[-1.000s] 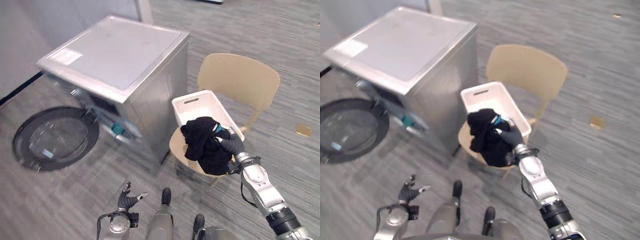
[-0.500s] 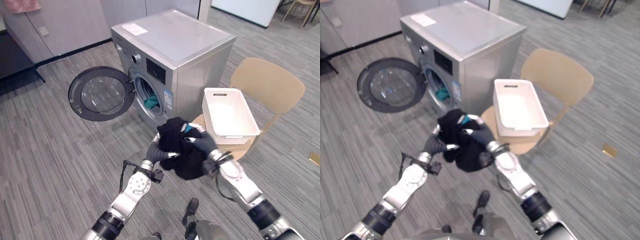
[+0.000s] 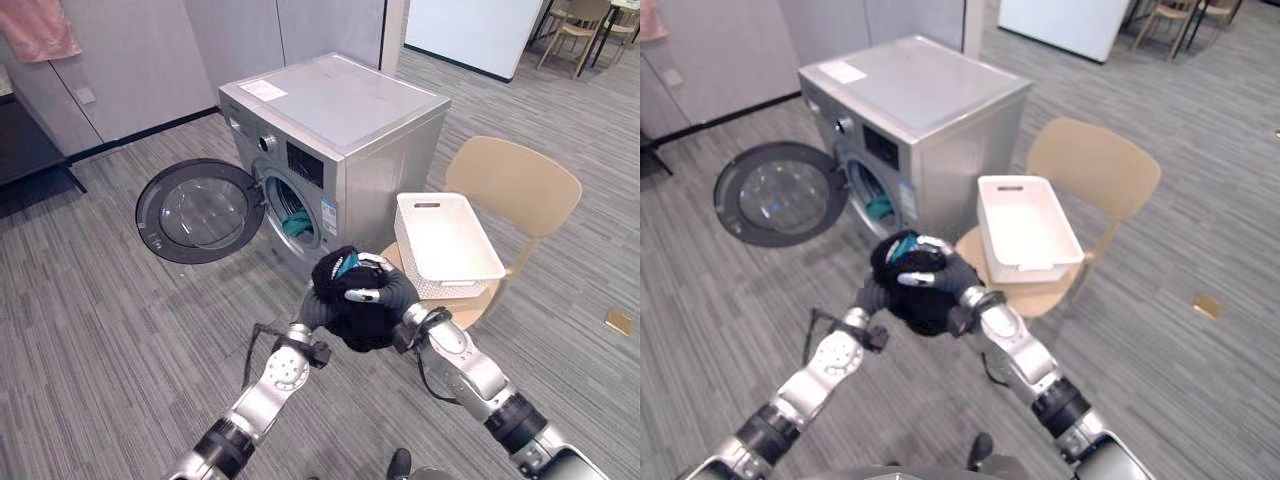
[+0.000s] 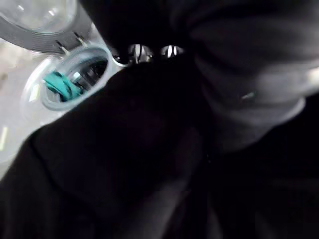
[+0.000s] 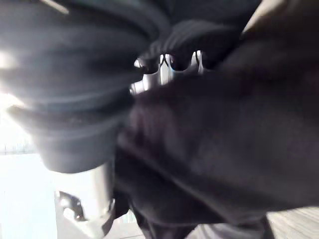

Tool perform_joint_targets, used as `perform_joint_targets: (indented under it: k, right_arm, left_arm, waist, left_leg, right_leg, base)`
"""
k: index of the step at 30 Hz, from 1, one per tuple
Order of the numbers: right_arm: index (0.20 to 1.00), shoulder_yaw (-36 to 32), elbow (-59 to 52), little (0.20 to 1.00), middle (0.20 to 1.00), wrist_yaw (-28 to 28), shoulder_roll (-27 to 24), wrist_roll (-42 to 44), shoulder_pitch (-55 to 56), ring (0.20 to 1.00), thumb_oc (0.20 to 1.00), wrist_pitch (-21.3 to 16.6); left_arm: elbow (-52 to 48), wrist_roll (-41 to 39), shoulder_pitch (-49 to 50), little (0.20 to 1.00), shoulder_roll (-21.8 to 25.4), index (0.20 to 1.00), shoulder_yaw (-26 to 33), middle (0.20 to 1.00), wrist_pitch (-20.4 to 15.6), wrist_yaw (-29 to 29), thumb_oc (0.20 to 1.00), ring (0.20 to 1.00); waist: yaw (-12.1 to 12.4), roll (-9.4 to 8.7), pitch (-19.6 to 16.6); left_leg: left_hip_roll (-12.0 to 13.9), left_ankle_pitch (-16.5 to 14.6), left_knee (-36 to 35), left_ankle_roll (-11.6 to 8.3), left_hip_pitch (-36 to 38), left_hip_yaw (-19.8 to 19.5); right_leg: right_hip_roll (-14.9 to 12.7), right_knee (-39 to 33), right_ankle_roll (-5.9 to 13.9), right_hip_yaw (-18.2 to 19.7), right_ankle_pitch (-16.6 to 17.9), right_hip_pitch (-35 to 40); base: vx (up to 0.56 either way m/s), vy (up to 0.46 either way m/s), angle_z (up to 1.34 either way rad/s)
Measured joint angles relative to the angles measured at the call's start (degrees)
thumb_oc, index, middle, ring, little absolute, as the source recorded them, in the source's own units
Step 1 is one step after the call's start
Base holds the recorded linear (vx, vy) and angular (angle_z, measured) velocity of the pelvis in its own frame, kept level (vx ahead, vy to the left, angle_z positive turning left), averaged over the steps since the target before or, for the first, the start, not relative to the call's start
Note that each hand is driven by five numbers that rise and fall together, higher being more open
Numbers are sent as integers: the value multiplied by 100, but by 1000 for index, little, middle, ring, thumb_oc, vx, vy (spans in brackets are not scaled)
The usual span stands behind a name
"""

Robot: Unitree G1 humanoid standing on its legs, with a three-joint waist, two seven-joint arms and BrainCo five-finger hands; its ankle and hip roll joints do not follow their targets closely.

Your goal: Grab the laundry basket,head to the washer,open it,put in the laundry and shut it.

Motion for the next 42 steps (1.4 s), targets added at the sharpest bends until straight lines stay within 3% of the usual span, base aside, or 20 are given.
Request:
perform_joint_targets:
  k: [7, 9, 12, 17, 20, 21, 22, 23, 25, 26, 27, 30, 34, 35, 37, 38, 39, 40, 41, 42]
  right_arm:
    - [1000, -1444, -202, 1000, 1000, -50, -500, -1283, 1522, 1000, 1000, 67]
    - [1000, -1592, -119, 1000, 1000, -21, -651, -1534, 1874, 1000, 1000, 65]
    - [1000, -2029, 597, 1000, 1000, -38, -673, -2167, 2449, 1000, 1000, 147]
    - [1000, -2085, 1687, 1000, 1000, -126, -695, -2696, 2547, 1000, 1000, 189]
    - [1000, -2087, 2172, 1000, 1000, -201, -683, -2966, 2489, 1000, 1000, 207]
    - [1000, -2081, 2244, 1000, 1000, -247, -668, -3061, 2484, 1000, 1000, 207]
    - [1000, -2078, 2308, 1000, 1000, -296, -635, -3144, 2470, 1000, 1000, 274]
    - [1000, -2064, 2302, 1000, 1000, -300, -639, -3174, 2451, 1000, 1000, 279]
    - [1000, -2055, 2309, 1000, 1000, -359, -638, -3329, 2296, 1000, 1000, 281]
    - [1000, -2027, 2311, 1000, 1000, -403, -631, -3333, 2232, 1000, 1000, 281]
    - [1000, -1925, 2361, 1000, 1000, -476, -581, -3340, 2127, 1000, 1000, 299]
    - [1000, -1835, 2502, 1000, 1000, -519, -392, -3538, 1923, 1000, 1000, 310]
    - [1000, -1567, 2604, 1000, 1000, -527, -116, -3551, 1756, 1000, 1000, 329]
    - [1000, -1513, 2582, 1000, 1000, -519, -21, -3551, 1792, 1000, 1000, 325]
    - [1000, -1346, 2542, 1000, 1000, -519, 324, -3548, 1690, 1000, 1000, 337]
    - [1000, -1285, 2503, 1000, 1000, -516, 334, -3547, 1722, 1000, 1000, 329]
    - [1000, -1312, 2371, 1000, 1000, -519, 338, -3542, 1743, 1000, 1000, 299]
    - [1000, -1417, 2197, 1000, 1000, -524, 331, -3538, 1779, 1000, 1000, 263]
    - [1000, -1445, 2204, 1000, 1000, -519, 278, -3533, 1806, 1000, 1000, 286]
    - [1000, -1475, 2269, 1000, 1000, -529, 229, -3526, 1811, 1000, 1000, 303]
  left_arm:
    - [83, -148, 1228, 200, -25, 200, 1162, 200, 126, -45, 200, 200]
    - [377, -368, 1540, 200, -56, 200, 1316, 200, 120, -125, 200, 200]
    - [995, -780, 1994, 200, -194, 200, 1805, 200, 191, -327, 200, 200]
    - [1609, -1018, 2062, 200, -283, 200, 2116, 200, 304, -479, 200, 200]
    - [1830, -1023, 1992, 200, -312, 200, 2183, 200, 329, -521, 200, 200]
    - [1879, -1021, 1983, 200, -314, 200, 2193, 200, 333, -524, 200, 200]
    - [1886, -1022, 1911, 200, -314, 200, 2226, 200, 339, -522, 200, 200]
    - [1884, -1022, 1949, 200, -314, 200, 2229, 200, 340, -521, 200, 200]
    - [1990, -1018, 1992, 200, -314, 200, 2229, 200, 352, -523, 200, 200]
    - [2062, -1015, 1921, 200, -315, 200, 2223, 200, 379, -524, 200, 200]
    - [2096, -1010, 1766, 200, -296, 200, 2215, 200, 384, -523, 200, 200]
    - [2087, -1004, 1723, 200, -283, 200, 2217, 200, 412, -523, 200, 200]
    - [2088, -954, 1686, 200, -79, 200, 2079, 200, 502, -554, 200, 200]
    - [2063, -954, 1704, 200, 4, 200, 2090, 200, 506, -554, 200, 200]
    - [1980, -954, 1604, 200, 430, 200, 2144, 200, 499, -540, 200, 200]
    - [1969, -951, 1501, 200, 487, 200, 2165, 200, 498, -520, 200, 200]
    - [1987, -947, 1397, 200, 484, 200, 2107, 200, 509, -477, 200, 200]
    - [1996, -944, 1235, 200, 544, 200, 2037, 200, 516, -478, 200, 200]
    - [1967, -936, 1171, 200, 468, 200, 2015, 200, 509, -492, 200, 200]
    - [1971, -902, 1230, 200, 370, 200, 1976, 200, 512, -524, 200, 200]
  waist:
    - [0, 60, -56]
    - [-8, 95, -56]
    - [-8, 96, -57]
    - [52, 106, 25]
    - [159, 87, 361]
    - [160, -17, 461]
    - [96, -62, 543]
    - [128, -123, 576]
    - [206, -153, 622]
    - [175, -178, 637]
    - [136, -228, 666]
    - [260, -344, 673]
    - [262, -670, 584]
    - [232, -760, 510]
    - [240, -961, 430]
    - [212, -964, 434]
    - [147, -867, 501]
    - [-26, -633, 682]
    - [-128, -590, 732]
    - [-170, -616, 750]
  left_leg:
    - [2, 1, -68, 1, 159, -9]
    - [10, 1, -74, 1, 159, -2]
    - [26, 0, -37, 1, 143, -12]
    - [33, 6, 497, -8, -369, -252]
    - [40, 106, 1043, -158, -862, -312]
    - [45, 168, 1093, -238, -996, -273]
    - [139, 149, 1091, -175, -1104, 175]
    - [212, 140, 956, -162, -1097, 367]
    - [391, 126, 762, -169, -1198, 525]
    - [481, 134, 737, -182, -1330, 557]
    - [684, 167, 706, -194, -1550, 830]
    - [832, 201, 605, -182, -1563, 995]
    - [379, 187, 881, 89, -1560, 942]
    - [247, 219, 860, 188, -1479, 986]
    - [-232, 13, 840, 645, -1302, 889]
    - [-324, -47, 799, 733, -1184, 712]
    - [-331, -7, 746, 777, -1149, 443]
    - [-250, -19, 561, 879, -1050, 14]
    - [-374, 187, 138, 828, -740, -8]
    - [-593, 181, -76, 771, -471, 12]
  right_leg:
    - [76, -332, 56, -15, 40, 278]
    - [83, -337, 59, -13, 38, 270]
    - [105, -428, 88, -30, 23, 314]
    - [35, -490, 123, -247, 41, 255]
    - [-34, -621, 110, -555, 34, 322]
    - [-81, -662, 103, -713, 49, 343]
    - [-155, -720, 42, -974, 44, 371]
    - [-169, -684, 33, -1012, 34, 329]
    - [-198, -659, 30, -1161, 29, 314]
    - [-215, -699, 31, -1319, 29, 342]
    - [-287, -695, 43, -1625, 29, 375]
    - [-404, -503, 235, -1730, 10, 400]
    - [-1174, 370, 659, -1704, -240, 381]
    - [-1391, 648, 684, -1648, -256, 320]
    - [-2074, 2175, 820, -869, -26, -170]
    - [-1994, 2617, 905, -573, -140, -334]
    - [-1399, 3009, 920, 114, -631, -582]
    - [-542, 2943, 647, 576, -1041, -737]
    - [-242, 2651, 528, 381, -1128, -974]
    - [-218, 2345, 476, 209, -1139, -1266]
  base:
    - [1, -55, 1]
    - [-6, -83, -3]
    - [-38, -78, 0]
    - [-116, -61, 29]
    - [-13, 10, 55]
    - [51, 94, 102]
    - [101, 130, 89]
    - [124, 153, 71]
    - [160, 190, 42]
    - [202, 239, 100]
    - [244, 289, 109]
    - [293, 343, 44]
    - [225, 261, 23]
    - [276, 258, 39]
    - [393, 288, 58]
    - [424, 261, 56]
    - [352, 163, 106]
    - [294, 78, 123]
    - [228, 33, 113]
    - [254, -2, 76]
